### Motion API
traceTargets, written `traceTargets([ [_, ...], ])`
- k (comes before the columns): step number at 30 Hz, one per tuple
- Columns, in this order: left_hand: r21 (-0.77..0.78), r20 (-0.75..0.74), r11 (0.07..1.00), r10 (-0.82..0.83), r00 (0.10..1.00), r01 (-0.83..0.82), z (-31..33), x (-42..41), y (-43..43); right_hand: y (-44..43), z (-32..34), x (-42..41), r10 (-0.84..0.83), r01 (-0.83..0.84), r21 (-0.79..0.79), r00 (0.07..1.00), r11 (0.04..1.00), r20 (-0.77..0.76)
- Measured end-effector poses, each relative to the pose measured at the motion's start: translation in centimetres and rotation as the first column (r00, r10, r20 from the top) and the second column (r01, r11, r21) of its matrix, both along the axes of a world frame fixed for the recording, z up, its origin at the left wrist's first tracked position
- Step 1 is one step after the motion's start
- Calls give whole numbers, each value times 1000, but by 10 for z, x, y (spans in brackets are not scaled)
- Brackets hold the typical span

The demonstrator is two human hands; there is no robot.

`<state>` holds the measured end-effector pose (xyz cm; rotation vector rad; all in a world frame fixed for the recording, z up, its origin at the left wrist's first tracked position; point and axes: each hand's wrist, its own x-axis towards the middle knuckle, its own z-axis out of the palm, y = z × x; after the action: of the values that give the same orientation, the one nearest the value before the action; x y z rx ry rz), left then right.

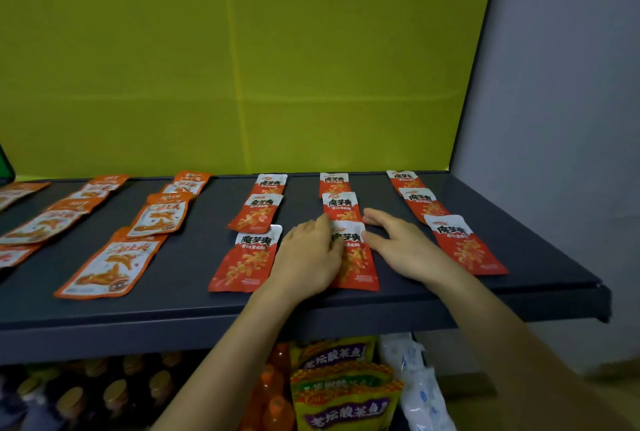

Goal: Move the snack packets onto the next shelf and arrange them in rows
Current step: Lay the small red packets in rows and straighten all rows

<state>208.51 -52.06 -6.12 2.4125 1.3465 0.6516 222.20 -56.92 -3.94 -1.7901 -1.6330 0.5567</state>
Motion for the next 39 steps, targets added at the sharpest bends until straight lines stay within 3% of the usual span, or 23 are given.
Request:
traceTargets([
  [12, 127, -90, 991, 59, 994, -47, -3, 6, -8, 8, -8, 2, -8, 6, 10, 985, 1000, 170],
  [19, 245, 98, 961, 106, 989, -127, 18, -28, -21, -2, 1, -11, -26, -2, 187, 989, 982, 145],
  [27, 65, 122, 948, 303, 945, -312, 13, -110, 24, 7, 12, -91, 196, -205, 118, 977, 972, 80],
  [34, -41, 84, 983, 184, 979, -181, 8, -122, 29, 21, 3, -125, 9, -9, -1, 966, 1000, 260],
  [39, 32, 27, 995, 92, 995, -93, 5, -122, 29, 21, -7, -132, -75, 66, 55, 982, 996, 174],
])
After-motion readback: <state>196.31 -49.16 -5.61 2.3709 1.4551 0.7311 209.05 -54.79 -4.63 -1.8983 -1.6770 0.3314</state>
